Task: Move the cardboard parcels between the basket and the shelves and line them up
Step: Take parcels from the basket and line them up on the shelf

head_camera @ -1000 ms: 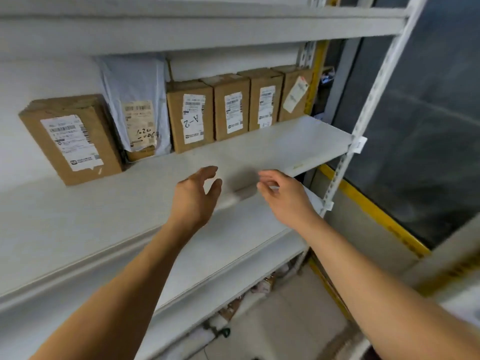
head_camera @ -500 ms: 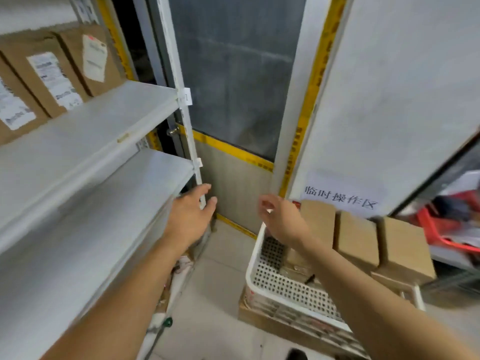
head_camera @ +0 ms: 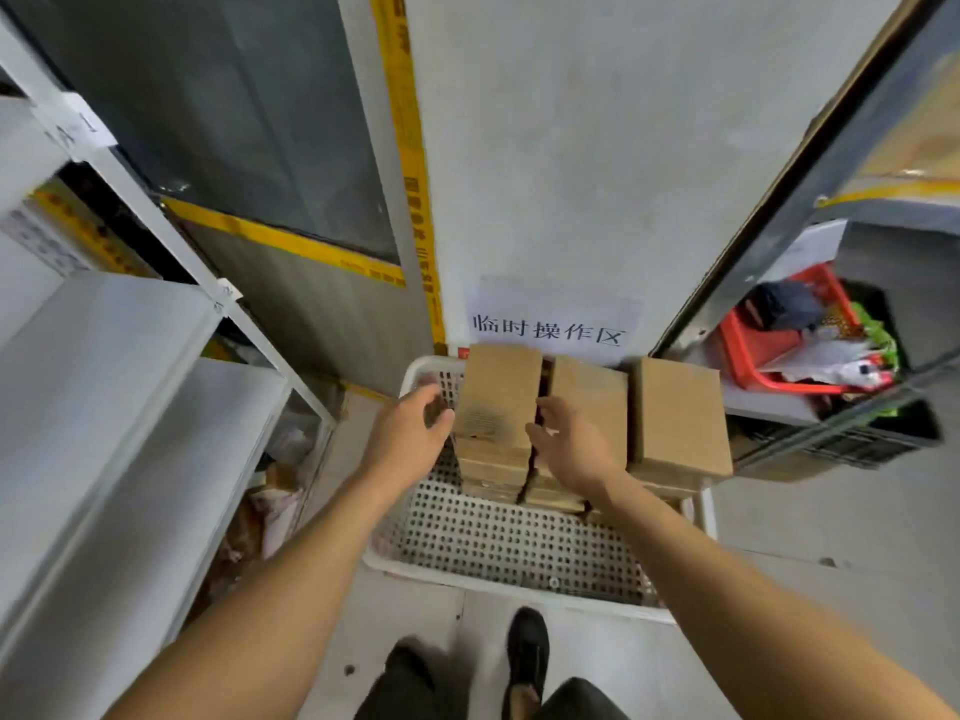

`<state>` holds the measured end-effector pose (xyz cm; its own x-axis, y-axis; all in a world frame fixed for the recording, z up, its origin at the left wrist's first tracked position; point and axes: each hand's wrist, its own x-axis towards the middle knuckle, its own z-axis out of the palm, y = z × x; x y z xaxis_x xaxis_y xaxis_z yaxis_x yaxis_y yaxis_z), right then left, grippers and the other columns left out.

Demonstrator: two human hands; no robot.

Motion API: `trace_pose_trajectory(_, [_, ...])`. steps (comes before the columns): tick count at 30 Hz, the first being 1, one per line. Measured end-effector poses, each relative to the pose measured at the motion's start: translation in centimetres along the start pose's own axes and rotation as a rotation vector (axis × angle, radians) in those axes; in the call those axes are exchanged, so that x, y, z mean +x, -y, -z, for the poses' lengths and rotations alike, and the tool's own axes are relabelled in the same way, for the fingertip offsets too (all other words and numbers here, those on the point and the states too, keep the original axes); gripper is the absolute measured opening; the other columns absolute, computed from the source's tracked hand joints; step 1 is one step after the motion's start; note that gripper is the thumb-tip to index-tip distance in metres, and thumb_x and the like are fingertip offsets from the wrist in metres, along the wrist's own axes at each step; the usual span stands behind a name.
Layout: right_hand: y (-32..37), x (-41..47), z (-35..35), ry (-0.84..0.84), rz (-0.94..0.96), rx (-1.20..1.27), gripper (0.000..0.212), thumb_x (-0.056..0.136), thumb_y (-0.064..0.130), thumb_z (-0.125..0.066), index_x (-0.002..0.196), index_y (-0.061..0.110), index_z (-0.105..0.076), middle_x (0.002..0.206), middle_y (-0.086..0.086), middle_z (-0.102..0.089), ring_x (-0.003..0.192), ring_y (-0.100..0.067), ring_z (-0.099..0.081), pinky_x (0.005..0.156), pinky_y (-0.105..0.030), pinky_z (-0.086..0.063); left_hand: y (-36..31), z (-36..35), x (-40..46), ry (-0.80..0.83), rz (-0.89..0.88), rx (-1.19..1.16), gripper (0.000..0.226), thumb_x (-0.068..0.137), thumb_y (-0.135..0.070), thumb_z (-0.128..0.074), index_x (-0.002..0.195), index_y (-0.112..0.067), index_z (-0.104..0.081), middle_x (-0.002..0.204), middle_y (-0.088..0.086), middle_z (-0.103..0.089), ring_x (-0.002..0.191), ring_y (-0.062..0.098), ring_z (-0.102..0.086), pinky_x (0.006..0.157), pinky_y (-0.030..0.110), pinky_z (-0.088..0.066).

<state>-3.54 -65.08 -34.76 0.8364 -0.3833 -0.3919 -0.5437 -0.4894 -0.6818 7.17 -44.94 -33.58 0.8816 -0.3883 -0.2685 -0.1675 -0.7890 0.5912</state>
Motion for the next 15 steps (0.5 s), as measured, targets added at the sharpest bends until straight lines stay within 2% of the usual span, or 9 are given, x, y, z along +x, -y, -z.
trace_pose_trajectory(4, [-0.8,2.7,-1.5,0.037,-0.082,0.050,0.064,0.107,0.035,-0.058,0.163,0.017,-0.032,0.156,-0.011,-0.053,0.135,-0.031,-0.058,0.107,-0.044,-0.053,1.2,-3.1,3.6,0.066,0.068,-0.023,0.060,0.104,-0.049,-0.056,0.159,-0.030,-0.040,0.154,0.004,-0.055,0.133,0.026,-0.058,0.106,0.039,-0.051])
trace_pose_trajectory(8, [-0.9,5.7,-3.1,-0.007,-0.121,0.052,0.067,0.106,0.029,-0.059,0.162,0.011,-0.028,0.148,-0.013,-0.060,0.131,-0.034,-0.061,0.105,-0.043,-0.051,3.4,-5.5,7.7,0.176,0.098,-0.041,0.078,0.100,-0.063,-0.051,0.165,-0.032,-0.019,0.171,0.001,-0.029,0.152,0.027,-0.038,0.120,0.049,-0.040])
trace_pose_trajectory(10, [-1.1,7.2,-3.9,-0.027,-0.147,0.063,0.062,0.106,0.027,-0.059,0.159,0.010,-0.030,0.138,-0.013,-0.064,0.110,-0.027,-0.067,0.089,-0.035,-0.052,4.7,-6.7,9.8,0.232,0.123,-0.046,0.086,0.096,-0.073,-0.046,0.165,-0.034,-0.015,0.174,0.000,-0.020,0.157,0.027,-0.028,0.123,0.052,-0.034])
trace_pose_trajectory(12, [-1.2,8.6,-4.8,-0.038,-0.195,0.068,0.064,0.107,0.028,-0.057,0.160,0.011,-0.025,0.126,-0.008,-0.065,0.081,-0.012,-0.061,0.066,-0.020,-0.048,5.8,-7.8,11.6,0.279,0.153,-0.083,0.094,0.086,-0.089,-0.039,0.163,-0.041,-0.016,0.175,-0.004,-0.015,0.158,0.028,-0.024,0.124,0.056,-0.031])
trace_pose_trajectory(13, [-1.2,9.2,-5.2,-0.038,-0.230,0.077,0.068,0.107,0.030,-0.057,0.162,0.012,-0.020,0.122,-0.006,-0.062,0.074,-0.006,-0.058,0.055,-0.014,-0.045,6.3,-8.5,12.4,0.297,0.161,-0.105,0.098,0.080,-0.096,-0.034,0.161,-0.045,-0.016,0.175,-0.005,-0.015,0.158,0.027,-0.024,0.123,0.057,-0.030])
trace_pose_trajectory(14, [-1.4,9.8,-5.7,-0.042,-0.257,0.092,0.073,0.107,0.031,-0.057,0.165,0.013,-0.015,0.125,-0.007,-0.060,0.075,-0.006,-0.059,0.053,-0.010,-0.046,6.7,-9.0,13.1,0.318,0.171,-0.126,0.100,0.075,-0.102,-0.031,0.159,-0.049,-0.018,0.174,-0.006,-0.017,0.158,0.027,-0.026,0.122,0.058,-0.031])
trace_pose_trajectory(15, [-1.5,10.4,-6.2,-0.046,-0.276,0.110,0.077,0.107,0.032,-0.058,0.166,0.014,-0.013,0.135,-0.009,-0.060,0.086,-0.013,-0.066,0.063,-0.011,-0.052,6.8,-9.4,13.4,0.347,0.188,-0.150,0.101,0.073,-0.103,-0.029,0.159,-0.051,-0.018,0.173,-0.006,-0.020,0.157,0.027,-0.027,0.122,0.058,-0.031])
